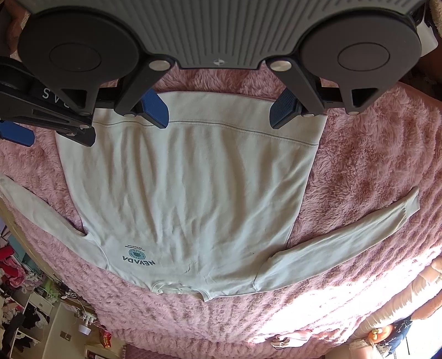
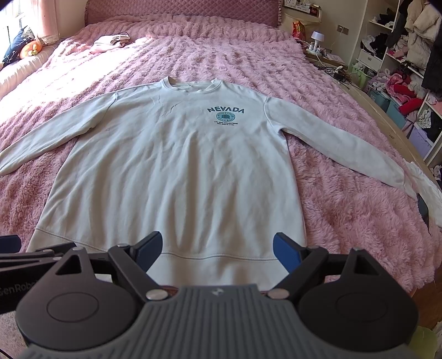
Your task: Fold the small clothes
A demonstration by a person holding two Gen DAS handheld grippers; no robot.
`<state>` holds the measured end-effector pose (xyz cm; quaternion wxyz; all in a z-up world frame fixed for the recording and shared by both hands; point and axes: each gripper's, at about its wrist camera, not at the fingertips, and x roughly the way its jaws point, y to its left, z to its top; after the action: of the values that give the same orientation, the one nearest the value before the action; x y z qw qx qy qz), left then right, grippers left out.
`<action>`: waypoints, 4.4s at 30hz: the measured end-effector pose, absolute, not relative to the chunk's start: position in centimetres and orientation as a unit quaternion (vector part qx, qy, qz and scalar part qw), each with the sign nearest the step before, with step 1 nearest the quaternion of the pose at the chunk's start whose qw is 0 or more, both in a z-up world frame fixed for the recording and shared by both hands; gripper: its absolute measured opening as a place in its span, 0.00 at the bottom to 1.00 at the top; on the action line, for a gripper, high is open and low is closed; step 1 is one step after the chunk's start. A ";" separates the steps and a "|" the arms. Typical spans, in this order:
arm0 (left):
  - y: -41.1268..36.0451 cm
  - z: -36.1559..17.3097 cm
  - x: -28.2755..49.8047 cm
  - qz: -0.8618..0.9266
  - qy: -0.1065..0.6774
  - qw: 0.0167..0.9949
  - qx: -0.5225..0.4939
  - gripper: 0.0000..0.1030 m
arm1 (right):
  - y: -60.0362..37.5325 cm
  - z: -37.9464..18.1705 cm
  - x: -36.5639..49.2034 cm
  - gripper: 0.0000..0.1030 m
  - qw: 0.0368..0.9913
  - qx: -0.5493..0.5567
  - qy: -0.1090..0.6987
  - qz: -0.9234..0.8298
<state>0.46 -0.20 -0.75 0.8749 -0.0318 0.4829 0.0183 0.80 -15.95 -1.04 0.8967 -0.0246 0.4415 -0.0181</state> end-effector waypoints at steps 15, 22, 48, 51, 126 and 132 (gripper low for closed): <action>0.1 -1.0 0.6 0.020 0.489 0.871 -0.035 0.94 | -15.9 -1.2 0.9 0.81 0.896 -0.026 0.444 -0.017; 0.1 -1.1 0.7 0.021 0.491 0.870 -0.037 0.94 | -15.8 -1.4 1.0 0.81 0.894 -0.028 0.446 -0.018; 0.0 -1.3 0.8 0.022 0.497 0.866 -0.041 0.94 | -15.8 -1.6 1.3 0.81 0.890 -0.028 0.455 -0.017; 0.1 -1.4 1.0 0.021 0.499 0.865 -0.044 0.94 | -15.9 -1.7 1.4 0.81 0.890 -0.026 0.455 -0.016; -11.3 -7.9 30.6 -0.270 0.415 0.851 -0.177 0.93 | -49.7 -1.8 24.3 0.02 0.906 0.377 0.071 -0.177; 1.3 -6.9 28.3 -0.183 0.386 0.873 -0.234 0.94 | -35.5 0.1 29.8 0.02 0.924 0.368 0.098 -0.035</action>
<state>28.25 1.31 -6.93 0.8735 -0.2341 0.3857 -0.1830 29.77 -35.53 0.14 0.9239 0.3682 0.0983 -0.0352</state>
